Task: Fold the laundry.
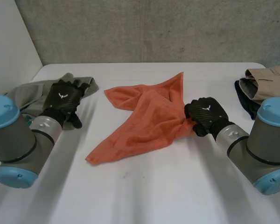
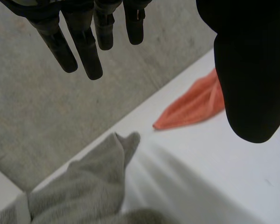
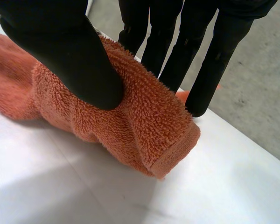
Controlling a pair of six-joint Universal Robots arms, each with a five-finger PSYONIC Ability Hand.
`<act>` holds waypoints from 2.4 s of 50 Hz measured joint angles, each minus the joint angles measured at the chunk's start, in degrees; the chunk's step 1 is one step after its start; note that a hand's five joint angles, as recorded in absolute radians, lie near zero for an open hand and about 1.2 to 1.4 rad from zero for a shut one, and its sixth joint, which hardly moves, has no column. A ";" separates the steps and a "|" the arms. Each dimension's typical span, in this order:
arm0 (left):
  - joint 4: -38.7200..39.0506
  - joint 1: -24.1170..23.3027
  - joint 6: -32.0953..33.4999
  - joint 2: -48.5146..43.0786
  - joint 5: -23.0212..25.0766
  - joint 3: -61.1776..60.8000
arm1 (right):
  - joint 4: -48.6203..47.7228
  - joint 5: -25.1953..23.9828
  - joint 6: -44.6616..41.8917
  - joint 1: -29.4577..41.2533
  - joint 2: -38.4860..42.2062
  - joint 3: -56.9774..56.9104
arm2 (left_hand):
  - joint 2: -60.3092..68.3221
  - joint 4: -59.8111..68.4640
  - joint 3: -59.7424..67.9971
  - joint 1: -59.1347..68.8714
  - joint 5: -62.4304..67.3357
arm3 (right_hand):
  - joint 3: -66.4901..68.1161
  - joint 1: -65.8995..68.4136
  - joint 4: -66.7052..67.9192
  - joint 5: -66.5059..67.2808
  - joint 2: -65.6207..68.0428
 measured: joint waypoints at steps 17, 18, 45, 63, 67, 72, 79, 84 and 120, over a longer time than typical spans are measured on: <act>-25.71 -7.96 -3.85 -9.80 11.52 34.55 | 9.74 -9.38 -11.56 4.32 -13.28 2.91 | 0.15 0.16 0.00 0.21 0.09 | 0.00 0.01 0.11 -0.01 0.01; -29.04 -9.45 -3.52 -13.14 11.42 39.54 | 9.90 -10.03 -12.04 4.58 -14.43 3.38 | 0.22 0.16 0.00 0.21 0.19 | 0.00 0.00 0.11 0.00 0.01; -55.61 -20.14 9.20 -44.92 9.53 83.37 | 8.48 -12.25 -13.50 5.38 -15.67 6.85 | 56.27 57.08 43.63 51.47 52.32 | 0.00 0.01 0.12 0.00 0.01; -53.00 -13.95 10.57 -18.07 -0.53 55.91 | 5.14 -1.49 0.67 3.48 -12.89 0.56 | 56.60 57.23 43.69 51.47 52.32 | -56.16 -51.20 -56.55 -53.77 -56.24; -50.73 -12.26 11.64 -12.01 0.47 48.85 | 10.23 1.54 7.00 1.36 -12.65 -2.83 | 56.60 57.24 43.69 51.47 52.32 | -56.16 -51.20 -56.55 -53.77 -56.24; -48.75 -11.25 10.73 -5.22 1.48 43.59 | 22.62 2.99 11.02 -0.97 -10.25 -7.30 | 56.60 57.24 43.69 51.47 52.32 | -56.16 -51.20 -56.55 -53.78 -56.24; -48.38 -12.25 6.70 1.01 0.77 42.53 | 33.59 2.65 15.77 -0.84 -4.18 -8.21 | 56.60 57.24 43.69 51.47 52.32 | -56.16 -51.20 -56.55 -53.77 -56.24; -48.58 -13.72 4.17 3.48 -0.71 43.76 | 27.81 3.74 22.53 3.05 -2.37 -5.00 | 56.60 57.24 43.69 51.47 52.32 | -56.16 -51.20 -56.55 -53.77 -56.24; -50.66 -15.42 -10.78 10.65 -4.25 45.48 | 10.45 35.74 25.52 17.27 8.14 -15.31 | 56.61 57.25 43.70 51.47 52.32 | -54.80 -51.11 -55.14 -53.11 -54.68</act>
